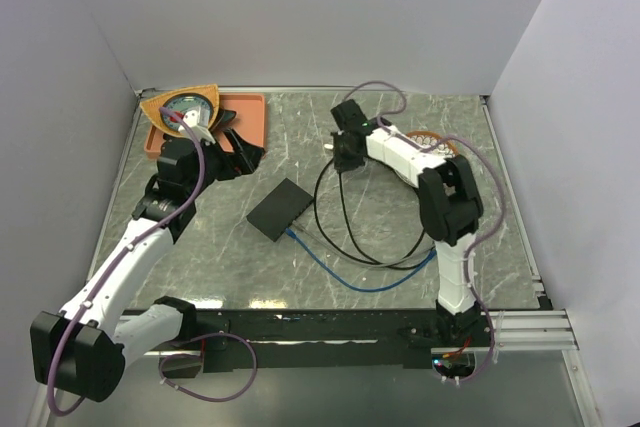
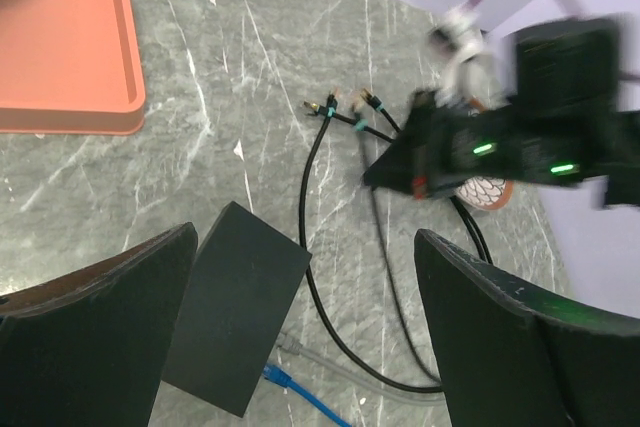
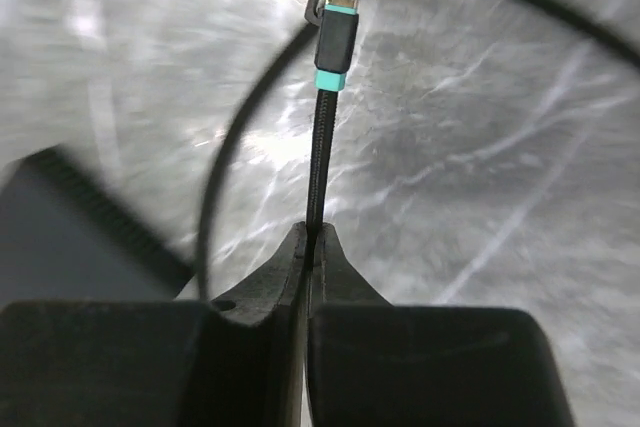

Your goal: Insert the plug into the switch port

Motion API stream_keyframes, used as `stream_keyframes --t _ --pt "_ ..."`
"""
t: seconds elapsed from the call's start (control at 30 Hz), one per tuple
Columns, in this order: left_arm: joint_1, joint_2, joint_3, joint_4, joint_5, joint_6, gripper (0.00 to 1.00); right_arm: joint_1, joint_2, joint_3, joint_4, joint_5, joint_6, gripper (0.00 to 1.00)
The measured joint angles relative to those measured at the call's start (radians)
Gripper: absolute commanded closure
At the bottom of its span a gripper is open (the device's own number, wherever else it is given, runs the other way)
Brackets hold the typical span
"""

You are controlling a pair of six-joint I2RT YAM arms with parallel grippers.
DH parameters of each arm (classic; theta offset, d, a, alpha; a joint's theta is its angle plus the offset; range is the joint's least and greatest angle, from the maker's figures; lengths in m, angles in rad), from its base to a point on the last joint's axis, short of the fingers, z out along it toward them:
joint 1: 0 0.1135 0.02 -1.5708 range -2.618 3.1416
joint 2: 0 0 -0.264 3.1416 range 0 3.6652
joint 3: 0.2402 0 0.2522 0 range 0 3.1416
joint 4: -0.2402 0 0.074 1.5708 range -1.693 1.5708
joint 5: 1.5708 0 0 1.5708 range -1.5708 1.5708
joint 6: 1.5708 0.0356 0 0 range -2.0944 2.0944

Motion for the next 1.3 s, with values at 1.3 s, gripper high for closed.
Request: stream_keyframes --t 1.3 --pt "0.000 0.123 -0.011 0.053 0.148 -0.023 0.04 -0.206 -1.137 -0.306 0.460 -0.231 -0.338 1.00"
